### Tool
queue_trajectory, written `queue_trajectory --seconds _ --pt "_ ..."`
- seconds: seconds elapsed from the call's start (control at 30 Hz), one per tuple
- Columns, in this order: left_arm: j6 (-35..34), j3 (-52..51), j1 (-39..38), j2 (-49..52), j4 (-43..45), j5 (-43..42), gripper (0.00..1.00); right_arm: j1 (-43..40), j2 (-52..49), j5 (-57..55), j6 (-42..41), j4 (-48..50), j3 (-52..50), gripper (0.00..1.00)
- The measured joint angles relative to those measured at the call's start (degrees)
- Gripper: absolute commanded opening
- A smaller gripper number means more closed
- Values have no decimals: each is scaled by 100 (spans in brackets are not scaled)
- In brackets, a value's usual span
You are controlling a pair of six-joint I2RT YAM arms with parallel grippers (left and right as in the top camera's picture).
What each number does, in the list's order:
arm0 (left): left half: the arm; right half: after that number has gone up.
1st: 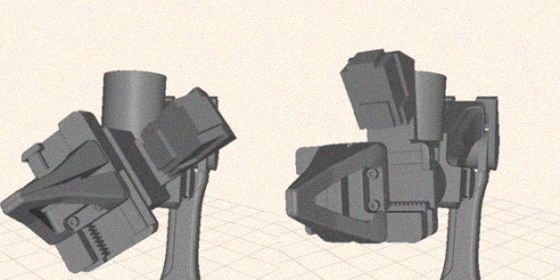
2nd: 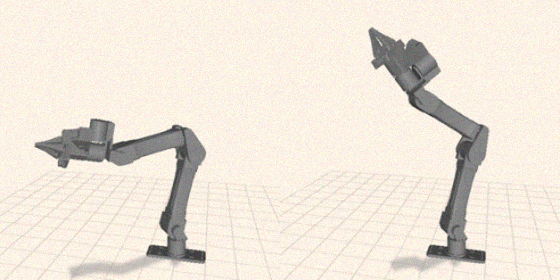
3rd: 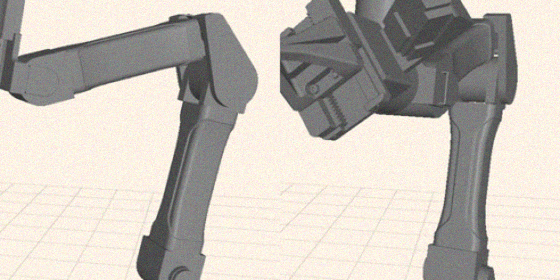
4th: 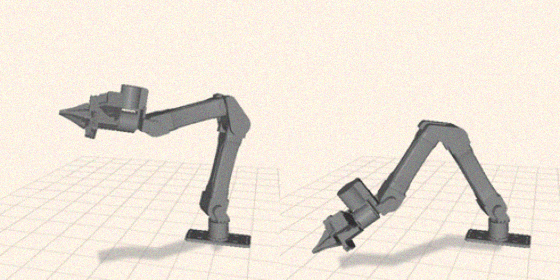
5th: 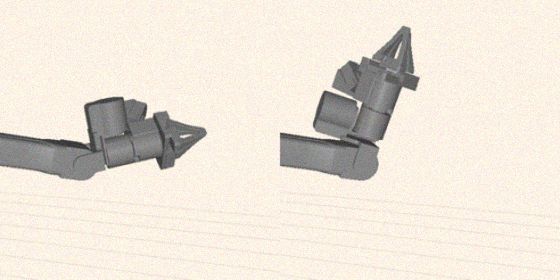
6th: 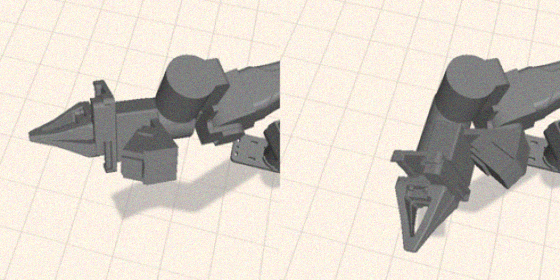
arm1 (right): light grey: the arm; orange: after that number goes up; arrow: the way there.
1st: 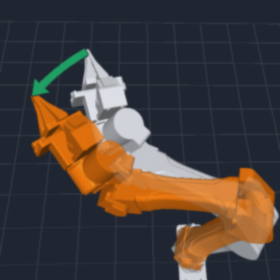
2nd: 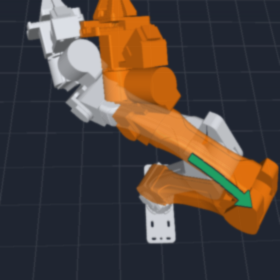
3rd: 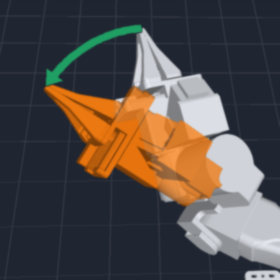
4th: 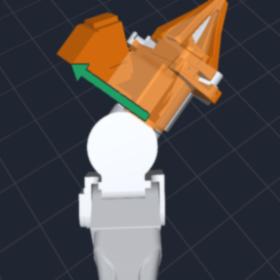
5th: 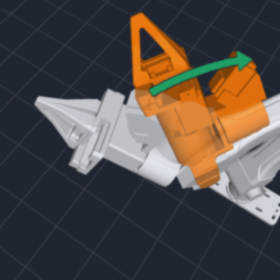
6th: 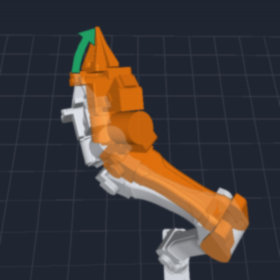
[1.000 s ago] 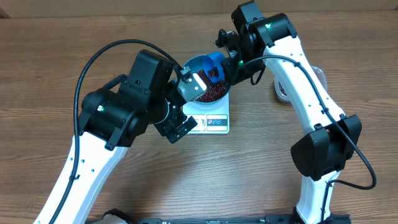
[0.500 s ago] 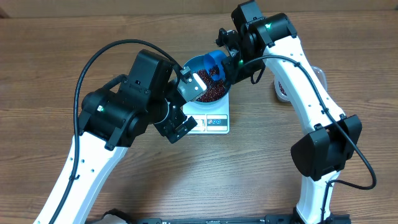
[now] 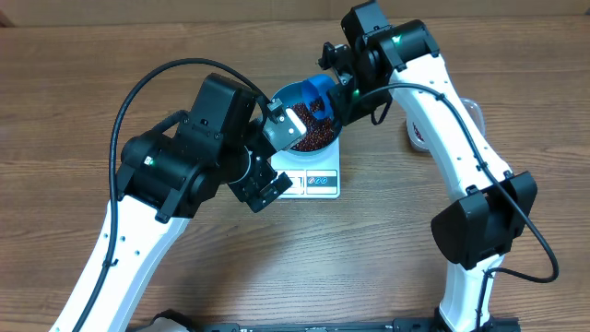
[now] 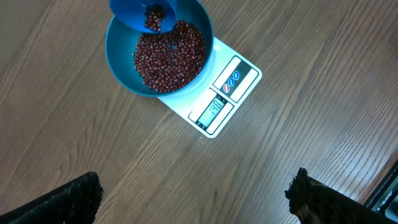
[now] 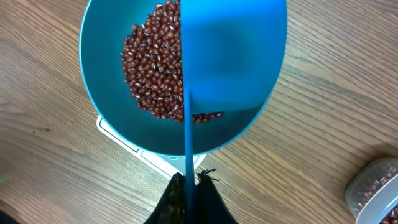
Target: Scoop item into bowl and weigh 150g on scale
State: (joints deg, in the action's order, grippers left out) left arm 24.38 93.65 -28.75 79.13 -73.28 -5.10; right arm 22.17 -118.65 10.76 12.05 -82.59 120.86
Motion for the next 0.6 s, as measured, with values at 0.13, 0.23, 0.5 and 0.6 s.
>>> queue_trajectory --seconds 0.13,0.23,0.5,0.6 --pt "0 0 0 0 0 0 100 9 2 -13 0 -22 0 4" --pt "0 0 0 0 0 0 100 9 4 -59 -2 -31 0 4" --pt "0 0 0 0 0 0 99 42 11 -188 -2 -68 0 4" --pt "0 0 0 0 0 0 99 74 11 -269 -4 -55 0 4"
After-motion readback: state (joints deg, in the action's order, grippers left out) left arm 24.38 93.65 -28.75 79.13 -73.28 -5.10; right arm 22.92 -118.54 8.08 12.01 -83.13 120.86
